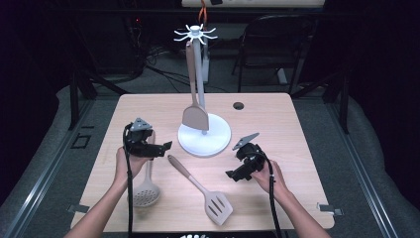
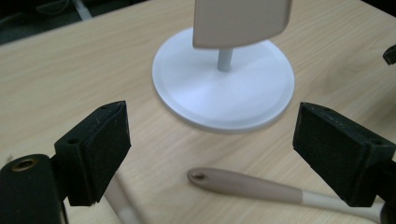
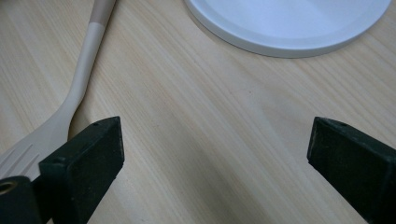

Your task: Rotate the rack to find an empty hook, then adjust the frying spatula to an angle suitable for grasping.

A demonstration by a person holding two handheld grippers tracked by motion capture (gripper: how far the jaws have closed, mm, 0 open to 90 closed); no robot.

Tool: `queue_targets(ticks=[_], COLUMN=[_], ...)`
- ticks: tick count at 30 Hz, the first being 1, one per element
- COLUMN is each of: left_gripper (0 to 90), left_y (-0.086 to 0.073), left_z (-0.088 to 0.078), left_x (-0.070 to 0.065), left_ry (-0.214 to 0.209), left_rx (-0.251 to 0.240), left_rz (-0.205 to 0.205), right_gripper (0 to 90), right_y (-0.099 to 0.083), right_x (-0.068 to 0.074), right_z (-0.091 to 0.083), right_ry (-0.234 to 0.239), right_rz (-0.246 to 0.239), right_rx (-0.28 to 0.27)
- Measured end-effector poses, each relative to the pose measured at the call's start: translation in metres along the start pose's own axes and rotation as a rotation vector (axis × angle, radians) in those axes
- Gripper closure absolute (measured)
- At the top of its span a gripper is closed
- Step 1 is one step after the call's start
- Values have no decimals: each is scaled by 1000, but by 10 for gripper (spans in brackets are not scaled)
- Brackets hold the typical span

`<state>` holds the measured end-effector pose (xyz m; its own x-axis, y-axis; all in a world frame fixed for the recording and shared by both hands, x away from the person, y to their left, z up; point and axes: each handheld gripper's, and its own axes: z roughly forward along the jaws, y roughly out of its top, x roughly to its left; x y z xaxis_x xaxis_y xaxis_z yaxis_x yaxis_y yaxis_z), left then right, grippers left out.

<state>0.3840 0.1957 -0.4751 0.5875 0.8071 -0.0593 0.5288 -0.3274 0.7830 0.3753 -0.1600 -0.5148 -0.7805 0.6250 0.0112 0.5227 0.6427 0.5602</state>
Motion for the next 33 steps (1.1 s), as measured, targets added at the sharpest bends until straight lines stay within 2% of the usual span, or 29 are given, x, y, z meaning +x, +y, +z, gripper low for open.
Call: queue_targets(ticks=[3, 5, 9, 10, 12, 15, 21, 22, 24, 26, 28, 31, 33], left_gripper=[90, 61, 45, 39, 29, 7, 2, 2, 1, 1, 1, 1, 1], left_y=[-10, -14, -21, -22, -26, -31, -36, -36, -37, -38, -38, -38, -39], left_z=[6, 8, 9, 8, 9, 9, 11, 11, 13, 13, 13, 11, 9], left_x=[-2, -2, -2, -1, 0, 3, 5, 5, 4, 4, 3, 4, 5], left_ry=[21, 24, 28, 28, 29, 34, 31, 31, 37, 31, 39, 29, 22], left_rx=[49, 62, 64, 64, 62, 66, 83, 84, 90, 95, 88, 86, 84], left_rz=[19, 14, 10, 4, -13, -35, -47, -47, -43, -40, -42, -49, -57], right_gripper=[28, 18, 8, 4, 0, 0, 0, 12, 58, 85, 147, 261, 350], right_y=[0, 0, 0, -1, -1, 0, 0, -1, -1, -1, 0, 0, -2], right_x=[1, 2, 2, 3, 3, 3, 5, 6, 7, 7, 9, 12, 14], right_z=[1, 2, 3, 4, 5, 5, 7, 8, 9, 8, 5, 0, -4], right_ry=[5, 12, 7, 15, 20, 27, 32, 18, -20, -13, -34, -37, -24], right_rz=[-1, 2, -9, 6, 11, -1, 12, 31, 27, 32, 31, 32, 55], right_rx=[3, 7, 35, 18, 17, 25, 19, 20, 45, 33, 31, 10, -14])
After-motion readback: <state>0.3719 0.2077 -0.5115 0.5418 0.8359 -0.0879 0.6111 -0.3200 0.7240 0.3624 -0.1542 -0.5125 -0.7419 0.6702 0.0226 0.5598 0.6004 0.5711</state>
